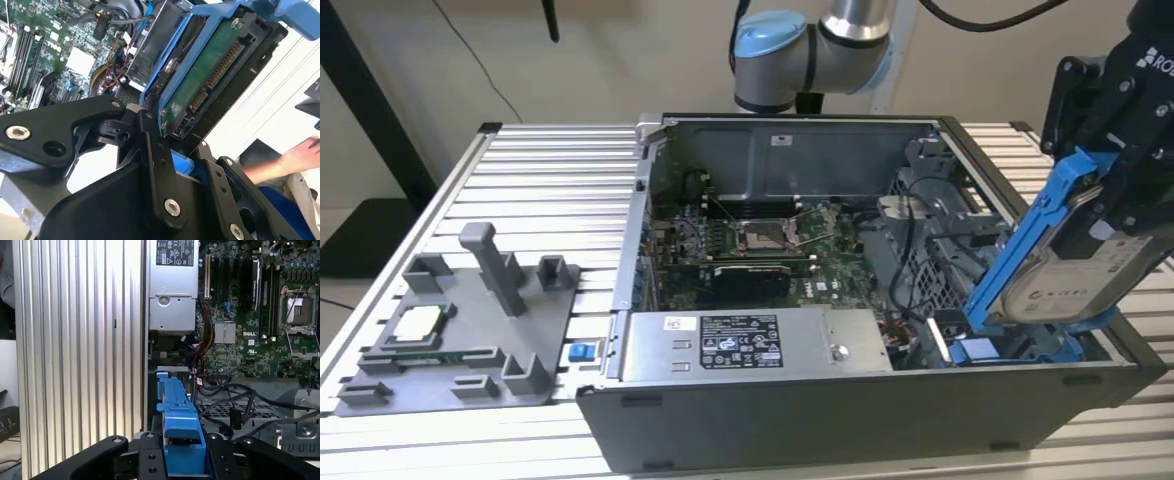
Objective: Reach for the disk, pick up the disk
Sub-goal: 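Pick up the disk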
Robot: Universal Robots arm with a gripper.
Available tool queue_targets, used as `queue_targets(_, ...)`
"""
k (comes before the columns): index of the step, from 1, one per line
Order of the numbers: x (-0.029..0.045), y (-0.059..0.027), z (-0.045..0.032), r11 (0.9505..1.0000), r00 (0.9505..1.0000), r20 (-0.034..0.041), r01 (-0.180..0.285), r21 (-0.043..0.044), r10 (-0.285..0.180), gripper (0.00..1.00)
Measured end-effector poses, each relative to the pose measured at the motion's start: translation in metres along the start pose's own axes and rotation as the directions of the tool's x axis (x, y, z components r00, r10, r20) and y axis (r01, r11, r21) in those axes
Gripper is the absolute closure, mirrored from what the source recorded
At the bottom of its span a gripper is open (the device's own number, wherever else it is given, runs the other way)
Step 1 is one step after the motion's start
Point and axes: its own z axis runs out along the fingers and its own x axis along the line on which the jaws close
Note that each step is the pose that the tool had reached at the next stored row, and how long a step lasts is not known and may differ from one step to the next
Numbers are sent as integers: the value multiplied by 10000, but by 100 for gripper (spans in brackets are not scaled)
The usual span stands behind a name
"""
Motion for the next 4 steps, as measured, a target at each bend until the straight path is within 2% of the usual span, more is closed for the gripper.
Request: queue_targets(4,0,0,1,10000,10000,-1,0,0,0,100)
